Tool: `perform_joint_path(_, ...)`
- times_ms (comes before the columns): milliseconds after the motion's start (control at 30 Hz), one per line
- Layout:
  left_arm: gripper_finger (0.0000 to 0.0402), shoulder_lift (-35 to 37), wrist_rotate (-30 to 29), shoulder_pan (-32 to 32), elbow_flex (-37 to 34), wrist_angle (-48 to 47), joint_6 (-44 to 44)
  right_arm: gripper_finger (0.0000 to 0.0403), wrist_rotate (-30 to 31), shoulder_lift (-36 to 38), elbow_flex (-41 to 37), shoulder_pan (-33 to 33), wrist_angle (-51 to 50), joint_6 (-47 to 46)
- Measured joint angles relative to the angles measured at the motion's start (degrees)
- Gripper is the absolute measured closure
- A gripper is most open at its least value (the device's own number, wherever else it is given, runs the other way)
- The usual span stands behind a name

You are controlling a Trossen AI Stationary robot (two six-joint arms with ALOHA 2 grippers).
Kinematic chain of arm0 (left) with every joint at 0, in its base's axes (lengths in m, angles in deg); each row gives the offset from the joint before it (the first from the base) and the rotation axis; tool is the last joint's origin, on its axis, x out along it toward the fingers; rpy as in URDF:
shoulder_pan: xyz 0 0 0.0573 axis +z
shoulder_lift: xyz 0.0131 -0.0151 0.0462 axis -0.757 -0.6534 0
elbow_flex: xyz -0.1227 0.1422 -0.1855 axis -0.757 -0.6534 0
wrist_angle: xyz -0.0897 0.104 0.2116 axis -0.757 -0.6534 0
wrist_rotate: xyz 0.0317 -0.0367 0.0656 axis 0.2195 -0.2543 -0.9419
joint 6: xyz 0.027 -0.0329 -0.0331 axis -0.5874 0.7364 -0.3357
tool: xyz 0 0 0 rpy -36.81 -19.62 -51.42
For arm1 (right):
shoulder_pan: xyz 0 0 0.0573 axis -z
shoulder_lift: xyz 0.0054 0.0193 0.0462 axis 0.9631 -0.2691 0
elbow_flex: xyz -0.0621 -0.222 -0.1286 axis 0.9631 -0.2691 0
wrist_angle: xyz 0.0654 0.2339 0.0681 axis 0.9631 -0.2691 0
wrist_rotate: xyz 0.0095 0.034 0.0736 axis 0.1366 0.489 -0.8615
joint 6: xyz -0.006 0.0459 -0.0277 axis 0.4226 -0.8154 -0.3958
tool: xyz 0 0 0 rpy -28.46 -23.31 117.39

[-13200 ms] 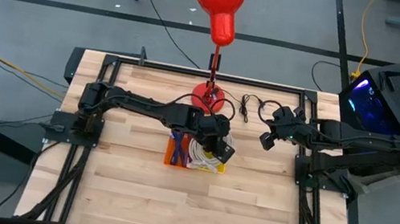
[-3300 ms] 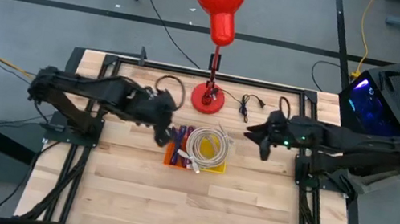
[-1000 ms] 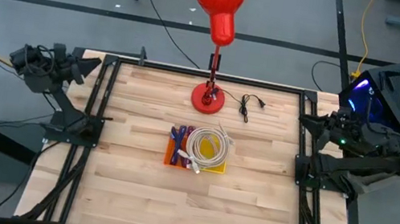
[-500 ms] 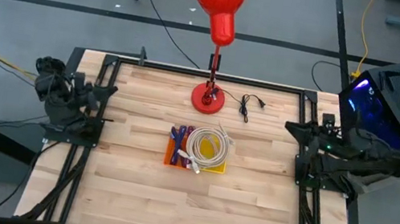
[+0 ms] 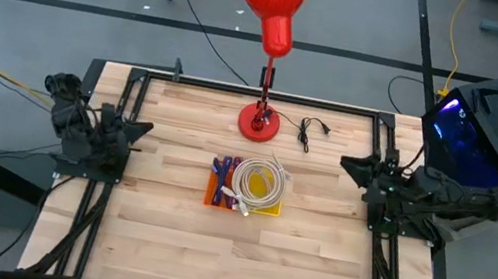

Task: Pick & Place USB Port
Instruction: Return to Home Position

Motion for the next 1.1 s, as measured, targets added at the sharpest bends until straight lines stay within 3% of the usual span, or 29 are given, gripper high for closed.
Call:
perform_joint_path(400,0.0358,0.03,-4.69,0.08,-6.79,-12.03,20.37,0.0314,-2.19,5.64,-10.53,2.67,10.18,-0.15)
perform_joint_path(633,0.0358,-0.07,-5.30,2.17,-6.70,-12.05,19.16,0.0337,-7.95,6.43,-18.66,7.17,22.91,-0.81)
perform_joint_path(767,0.0358,-0.07,-7.66,5.50,-6.50,-12.27,17.19,0.0350,-10.77,5.93,-19.59,10.16,21.22,-4.07)
perform_joint_path(900,0.0358,-0.07,-8.02,9.85,-6.48,-12.30,15.66,0.0362,-15.41,6.03,-19.58,13.20,22.42,-1.57)
perform_joint_path(1100,0.0358,-0.07,-7.39,14.52,-6.48,-12.32,15.34,0.0386,-13.61,6.03,-19.50,16.11,17.28,4.26)
